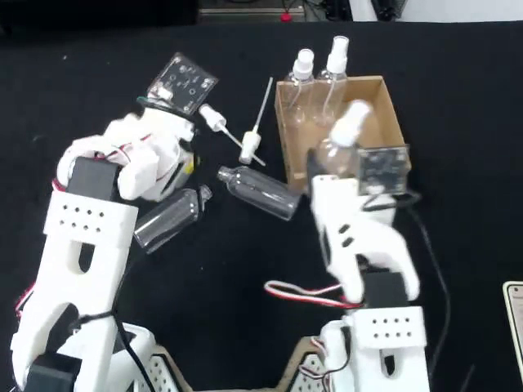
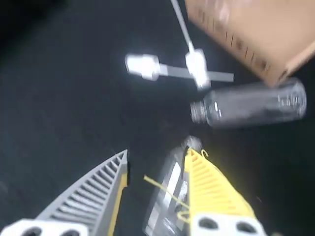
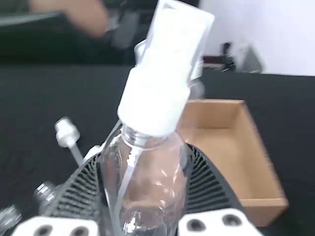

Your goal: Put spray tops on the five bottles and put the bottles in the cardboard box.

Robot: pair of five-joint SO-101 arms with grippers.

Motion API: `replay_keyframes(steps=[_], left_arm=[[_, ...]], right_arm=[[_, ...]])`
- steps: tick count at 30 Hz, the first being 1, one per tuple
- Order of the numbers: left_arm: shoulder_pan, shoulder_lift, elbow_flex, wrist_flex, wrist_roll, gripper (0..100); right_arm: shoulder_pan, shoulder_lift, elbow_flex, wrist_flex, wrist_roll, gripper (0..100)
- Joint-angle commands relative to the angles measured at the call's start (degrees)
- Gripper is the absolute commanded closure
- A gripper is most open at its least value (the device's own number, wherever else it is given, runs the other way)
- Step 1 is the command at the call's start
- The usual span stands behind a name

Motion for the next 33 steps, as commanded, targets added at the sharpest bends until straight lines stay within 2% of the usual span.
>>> replay_keyframes(steps=[1,6,11,19,26,33], left_arm=[[-1.63,-0.97,6.55,-5.45,7.21,82],[-1.36,-0.97,17.63,-17.49,14.33,82],[-1.54,-0.88,25.36,-25.58,19.52,82],[-0.92,-0.88,34.68,-36.4,20.04,82],[-1.19,-0.88,42.86,-48.44,20.04,82],[-1.54,-0.88,43.91,-50.73,20.04,82]], right_arm=[[4.04,-0.84,-6.37,-1.67,-0.53,98.8],[7.91,1.1,-12.44,-1.85,-0.09,98.8],[10.55,14.73,-18.24,-7.82,0.0,98.8],[11.78,44.0,-25.63,-27.78,0.0,98.8],[11.87,61.85,-31.6,-40.7,0.0,98.8],[11.87,70.9,-33.19,-48.0,0.0,98.8]])
